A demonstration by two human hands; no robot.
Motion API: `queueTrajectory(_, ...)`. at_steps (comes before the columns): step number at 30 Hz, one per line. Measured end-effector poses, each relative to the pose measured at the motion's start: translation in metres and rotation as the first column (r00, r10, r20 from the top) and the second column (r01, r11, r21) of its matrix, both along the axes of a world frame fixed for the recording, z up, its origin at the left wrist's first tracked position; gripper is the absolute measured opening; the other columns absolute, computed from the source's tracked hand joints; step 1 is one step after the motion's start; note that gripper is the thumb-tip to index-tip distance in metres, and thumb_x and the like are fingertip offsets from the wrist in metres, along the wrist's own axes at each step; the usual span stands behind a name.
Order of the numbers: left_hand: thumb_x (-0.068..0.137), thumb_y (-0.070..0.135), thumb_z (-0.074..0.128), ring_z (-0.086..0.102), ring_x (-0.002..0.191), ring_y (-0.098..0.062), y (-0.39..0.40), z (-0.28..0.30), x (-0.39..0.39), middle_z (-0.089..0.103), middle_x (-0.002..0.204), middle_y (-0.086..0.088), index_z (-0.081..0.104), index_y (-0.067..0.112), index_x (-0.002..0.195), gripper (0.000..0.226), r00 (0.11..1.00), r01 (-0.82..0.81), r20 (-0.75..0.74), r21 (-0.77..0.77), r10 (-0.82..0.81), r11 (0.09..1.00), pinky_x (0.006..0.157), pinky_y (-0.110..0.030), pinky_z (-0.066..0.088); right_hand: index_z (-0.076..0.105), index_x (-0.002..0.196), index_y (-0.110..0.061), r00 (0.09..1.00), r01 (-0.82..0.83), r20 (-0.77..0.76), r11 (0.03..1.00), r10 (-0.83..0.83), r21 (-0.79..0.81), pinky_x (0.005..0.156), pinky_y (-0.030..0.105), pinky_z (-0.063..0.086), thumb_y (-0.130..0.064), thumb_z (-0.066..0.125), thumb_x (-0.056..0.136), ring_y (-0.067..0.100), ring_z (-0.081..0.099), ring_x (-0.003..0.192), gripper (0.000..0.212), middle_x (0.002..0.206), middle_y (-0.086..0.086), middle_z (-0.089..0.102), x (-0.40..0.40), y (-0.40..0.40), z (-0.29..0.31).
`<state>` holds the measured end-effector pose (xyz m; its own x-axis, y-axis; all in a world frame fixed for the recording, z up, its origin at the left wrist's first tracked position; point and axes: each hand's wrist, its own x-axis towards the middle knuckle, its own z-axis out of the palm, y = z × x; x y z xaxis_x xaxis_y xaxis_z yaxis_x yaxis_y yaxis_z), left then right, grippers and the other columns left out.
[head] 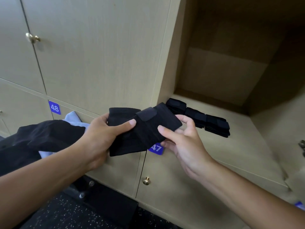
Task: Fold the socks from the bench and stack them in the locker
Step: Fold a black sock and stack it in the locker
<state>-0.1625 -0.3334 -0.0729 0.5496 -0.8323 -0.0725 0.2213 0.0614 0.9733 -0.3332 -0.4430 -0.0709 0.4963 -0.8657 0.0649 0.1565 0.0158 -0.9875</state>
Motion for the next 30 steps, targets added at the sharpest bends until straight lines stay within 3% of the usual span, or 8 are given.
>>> queueTrajectory(4,0.081,0.021,0.082,0.077,0.095,-0.024,-0.002,-0.003,0.0,0.08,0.102,-0.004,0.074,0.018,0.113,0.032,0.997,-0.001,0.076,0.041,-0.002,0.999,0.076,-0.032,0.058,0.043,0.118,-0.027,0.995,0.095,0.036,0.988,-0.091,-0.125,0.075,0.038,0.055,-0.007,0.07,0.092,0.024,0.067,0.08,0.043,0.093,0.016,0.076,-0.01,-0.009,0.005)
queueTrajectory(7,0.079,0.024,0.084,0.076,0.097,-0.027,-0.005,-0.008,0.0,0.08,0.101,-0.004,0.074,0.019,0.112,0.035,0.994,-0.015,0.108,0.077,0.007,0.997,0.08,-0.037,0.059,0.053,0.104,-0.033,0.985,0.171,0.052,0.962,-0.164,-0.212,0.076,0.042,0.041,-0.017,0.07,0.092,0.025,0.049,0.079,0.026,0.087,0.032,0.058,-0.019,-0.026,0.005)
queueTrajectory(9,0.079,0.023,0.085,0.076,0.096,-0.028,-0.007,-0.009,0.0,0.08,0.1,-0.004,0.074,0.019,0.111,0.034,0.992,-0.019,0.124,0.093,0.007,0.995,0.081,-0.039,0.06,0.06,0.097,-0.028,0.97,0.241,0.046,0.937,-0.237,-0.252,0.078,0.039,0.036,-0.018,0.067,0.095,0.021,0.045,0.078,0.013,0.076,0.011,0.054,-0.027,-0.044,0.008)
queueTrajectory(11,0.079,0.022,0.085,0.077,0.094,-0.027,-0.008,-0.01,0.0,0.08,0.099,-0.004,0.074,0.019,0.11,0.033,0.988,-0.005,0.151,0.107,-0.011,0.994,0.078,-0.038,0.06,0.066,0.092,-0.033,0.949,0.313,0.039,0.911,-0.314,-0.267,0.081,0.04,0.042,-0.025,0.067,0.094,0.018,0.056,0.084,0.008,0.082,-0.004,0.065,-0.037,-0.064,0.014)
queueTrajectory(13,0.079,0.022,0.085,0.077,0.092,-0.026,-0.009,-0.011,-0.001,0.08,0.097,-0.004,0.074,0.019,0.11,0.033,0.984,0.009,0.175,0.118,-0.03,0.993,0.075,-0.036,0.06,0.07,0.091,-0.038,0.925,0.372,0.023,0.89,-0.379,-0.265,0.086,0.041,0.048,-0.034,0.065,0.091,0.019,0.063,0.099,0.007,0.097,-0.006,0.07,-0.046,-0.085,0.019)
queueTrajectory(18,0.079,0.022,0.085,0.078,0.088,-0.025,-0.013,-0.017,-0.004,0.08,0.095,-0.003,0.074,0.021,0.11,0.033,0.964,0.049,0.252,0.149,-0.086,0.988,0.079,-0.042,0.063,0.073,0.103,-0.027,0.878,0.456,-0.04,0.86,-0.477,-0.228,0.098,0.034,0.048,-0.022,0.054,0.105,0.008,0.06,0.109,0.019,0.108,-0.017,0.066,-0.063,-0.134,0.018)
queueTrajectory(23,0.081,0.017,0.085,0.078,0.083,-0.022,-0.017,-0.02,-0.009,0.08,0.093,-0.002,0.074,0.02,0.108,0.029,0.949,0.071,0.295,0.146,-0.112,0.987,0.074,-0.04,0.063,0.07,0.116,-0.014,0.911,0.402,-0.059,0.91,-0.409,-0.102,0.068,0.02,0.052,-0.007,0.059,0.101,0.014,0.064,0.092,0.02,0.109,0.002,0.066,-0.065,-0.168,0.01)
queueTrajectory(30,0.08,0.017,0.085,0.078,0.081,-0.021,-0.023,-0.023,-0.01,0.08,0.09,0.0,0.075,0.022,0.104,0.027,0.937,0.079,0.325,0.162,-0.128,0.984,0.075,-0.042,0.064,0.07,0.112,-0.017,0.917,0.373,-0.127,0.925,-0.379,-0.07,0.07,0.022,0.055,0.004,0.06,0.098,0.018,0.069,0.093,0.027,0.121,0.011,0.066,-0.056,-0.191,0.003)
